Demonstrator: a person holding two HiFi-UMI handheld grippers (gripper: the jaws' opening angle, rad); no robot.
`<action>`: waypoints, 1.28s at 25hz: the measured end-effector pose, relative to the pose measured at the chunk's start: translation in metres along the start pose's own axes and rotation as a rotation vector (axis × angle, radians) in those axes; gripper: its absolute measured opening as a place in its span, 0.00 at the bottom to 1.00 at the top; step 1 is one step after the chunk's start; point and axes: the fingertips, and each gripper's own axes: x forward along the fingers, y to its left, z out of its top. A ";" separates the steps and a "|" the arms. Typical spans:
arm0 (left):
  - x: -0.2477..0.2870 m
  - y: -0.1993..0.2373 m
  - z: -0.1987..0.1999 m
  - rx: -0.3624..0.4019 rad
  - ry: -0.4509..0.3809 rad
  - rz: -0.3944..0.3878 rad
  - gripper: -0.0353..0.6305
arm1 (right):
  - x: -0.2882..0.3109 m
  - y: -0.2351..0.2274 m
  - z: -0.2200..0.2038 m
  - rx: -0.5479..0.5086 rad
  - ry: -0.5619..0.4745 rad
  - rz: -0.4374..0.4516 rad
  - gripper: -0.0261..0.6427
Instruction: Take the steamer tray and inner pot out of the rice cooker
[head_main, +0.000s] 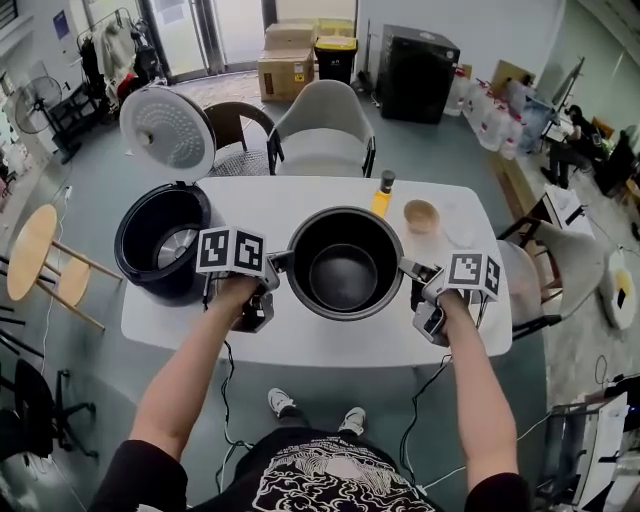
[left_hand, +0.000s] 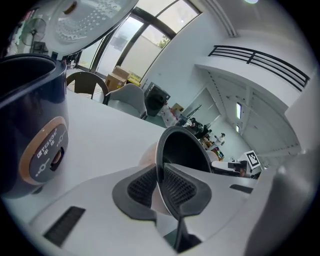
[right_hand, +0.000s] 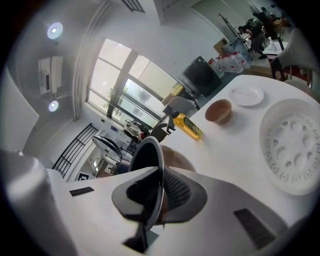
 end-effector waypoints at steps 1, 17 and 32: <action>0.002 0.004 -0.005 -0.008 0.009 0.007 0.14 | 0.003 -0.004 -0.004 0.007 0.010 -0.005 0.10; 0.017 0.029 -0.027 -0.029 0.069 0.044 0.15 | 0.031 -0.034 -0.021 0.021 0.065 -0.080 0.11; 0.016 0.030 -0.025 0.041 0.077 0.051 0.17 | 0.031 -0.031 -0.014 -0.209 0.067 -0.184 0.13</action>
